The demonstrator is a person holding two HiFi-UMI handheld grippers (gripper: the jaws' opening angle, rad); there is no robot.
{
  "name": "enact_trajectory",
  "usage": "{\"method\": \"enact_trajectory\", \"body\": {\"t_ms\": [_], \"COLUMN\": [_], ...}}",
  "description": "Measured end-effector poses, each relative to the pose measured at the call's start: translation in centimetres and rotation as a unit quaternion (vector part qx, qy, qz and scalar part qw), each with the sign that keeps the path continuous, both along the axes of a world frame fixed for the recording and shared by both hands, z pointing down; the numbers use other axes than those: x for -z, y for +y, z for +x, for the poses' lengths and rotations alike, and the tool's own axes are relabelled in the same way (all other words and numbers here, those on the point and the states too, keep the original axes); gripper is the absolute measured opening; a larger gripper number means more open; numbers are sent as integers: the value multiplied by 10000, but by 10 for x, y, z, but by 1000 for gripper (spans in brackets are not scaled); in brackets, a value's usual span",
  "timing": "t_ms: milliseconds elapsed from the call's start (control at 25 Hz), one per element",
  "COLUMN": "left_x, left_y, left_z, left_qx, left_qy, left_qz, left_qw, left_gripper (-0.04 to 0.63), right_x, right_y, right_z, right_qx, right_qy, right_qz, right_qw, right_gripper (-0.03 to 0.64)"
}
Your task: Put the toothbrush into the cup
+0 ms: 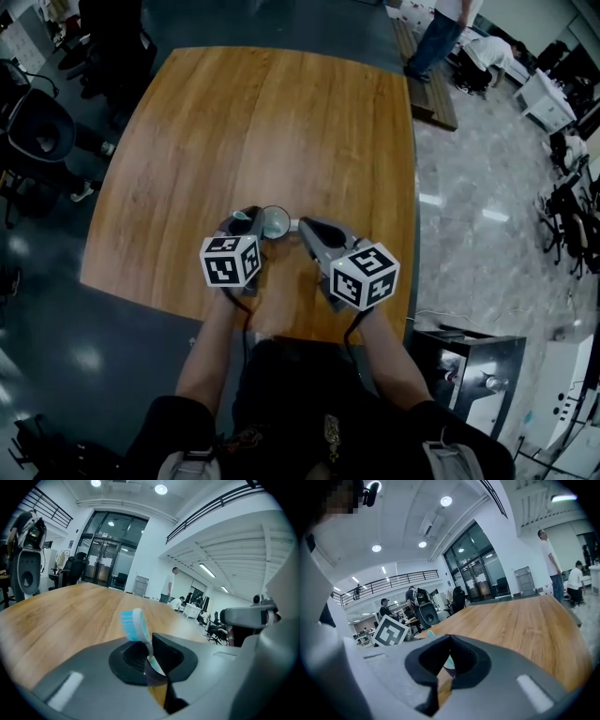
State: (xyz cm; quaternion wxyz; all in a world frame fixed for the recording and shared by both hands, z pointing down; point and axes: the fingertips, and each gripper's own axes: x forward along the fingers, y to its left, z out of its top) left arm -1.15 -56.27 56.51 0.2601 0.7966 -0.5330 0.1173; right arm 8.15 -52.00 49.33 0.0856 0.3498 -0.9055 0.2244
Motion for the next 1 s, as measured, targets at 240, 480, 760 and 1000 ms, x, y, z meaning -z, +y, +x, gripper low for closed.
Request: {"method": "enact_trajectory", "body": {"t_ms": [240,480,760,1000], "left_x": [-7,-15,-18,-22], "left_y": [-7,-7,-4,7], "left_z": [0,4,3,3], "left_qx": [-12,-126,-195,-370], "left_qy": [-16,-42,205,360], "left_qz": [32,-32,-47,-122], "left_qw": [10000,9999,9996,9986], "left_gripper": [31,71,171,323], "right_x": [-1,2,8,13], "right_y": [0,4,14,25], "right_z": [14,22,30,28], "right_qx": [-236,-417,-626,-769], "right_qy": [70,103,199,250], "right_qz": [20,64,136,191], "right_qw": [9997,9991,9978,9965], "right_gripper": [3,3,3,3]}}
